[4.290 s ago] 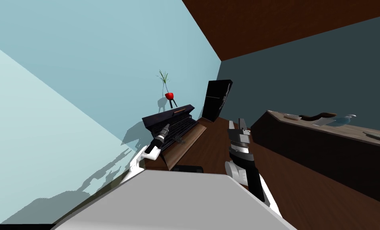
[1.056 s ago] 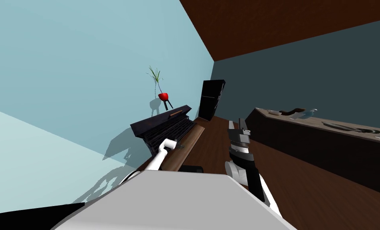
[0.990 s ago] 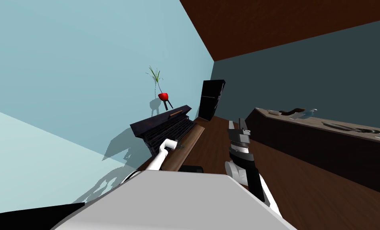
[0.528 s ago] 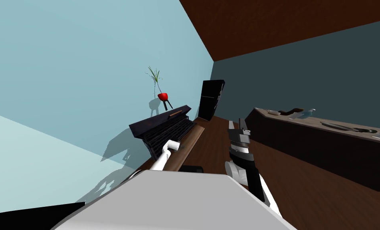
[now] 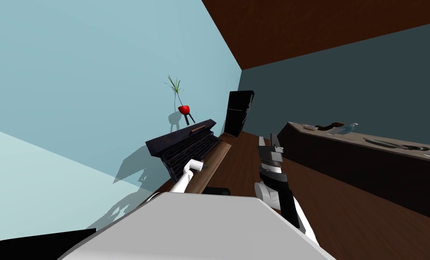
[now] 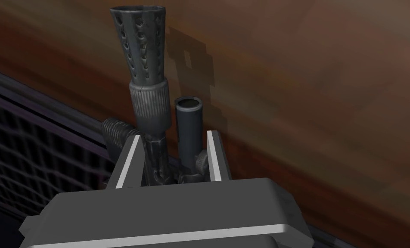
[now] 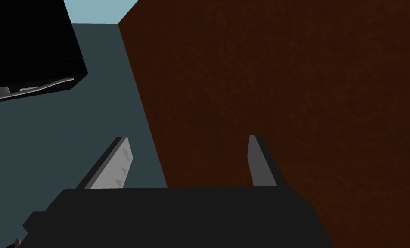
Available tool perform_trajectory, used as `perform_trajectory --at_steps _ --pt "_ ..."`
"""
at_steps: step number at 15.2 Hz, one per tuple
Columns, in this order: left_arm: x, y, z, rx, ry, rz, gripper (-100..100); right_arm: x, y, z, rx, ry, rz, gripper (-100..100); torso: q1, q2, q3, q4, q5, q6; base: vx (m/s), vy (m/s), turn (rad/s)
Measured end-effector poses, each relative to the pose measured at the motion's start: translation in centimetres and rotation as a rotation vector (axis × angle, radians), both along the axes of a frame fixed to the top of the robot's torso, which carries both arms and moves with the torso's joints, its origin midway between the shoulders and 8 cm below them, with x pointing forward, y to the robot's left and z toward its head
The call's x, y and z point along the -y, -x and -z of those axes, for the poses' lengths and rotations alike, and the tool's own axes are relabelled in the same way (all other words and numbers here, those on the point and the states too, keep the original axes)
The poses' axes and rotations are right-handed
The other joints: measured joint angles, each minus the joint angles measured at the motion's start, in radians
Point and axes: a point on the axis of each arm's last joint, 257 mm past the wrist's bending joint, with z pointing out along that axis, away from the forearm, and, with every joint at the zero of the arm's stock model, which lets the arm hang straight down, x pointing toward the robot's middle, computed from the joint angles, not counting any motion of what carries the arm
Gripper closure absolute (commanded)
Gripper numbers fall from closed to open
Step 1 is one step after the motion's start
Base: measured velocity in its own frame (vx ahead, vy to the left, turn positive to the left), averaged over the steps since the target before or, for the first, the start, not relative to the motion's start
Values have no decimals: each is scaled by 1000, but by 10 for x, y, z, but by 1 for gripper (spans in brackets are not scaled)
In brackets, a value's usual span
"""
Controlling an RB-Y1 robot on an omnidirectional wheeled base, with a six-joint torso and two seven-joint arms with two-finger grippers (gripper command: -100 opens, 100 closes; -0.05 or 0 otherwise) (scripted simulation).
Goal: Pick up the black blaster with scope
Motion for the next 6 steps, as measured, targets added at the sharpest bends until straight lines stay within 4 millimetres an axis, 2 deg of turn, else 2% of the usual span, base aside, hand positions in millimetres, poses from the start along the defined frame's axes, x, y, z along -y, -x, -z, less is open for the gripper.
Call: perform_trajectory --at_steps 6 --pt "3 -5 -13 -3 -2 4 100 0 0 0 0 0 0 0 1 1 1 0 0 0 -12 10 -5"
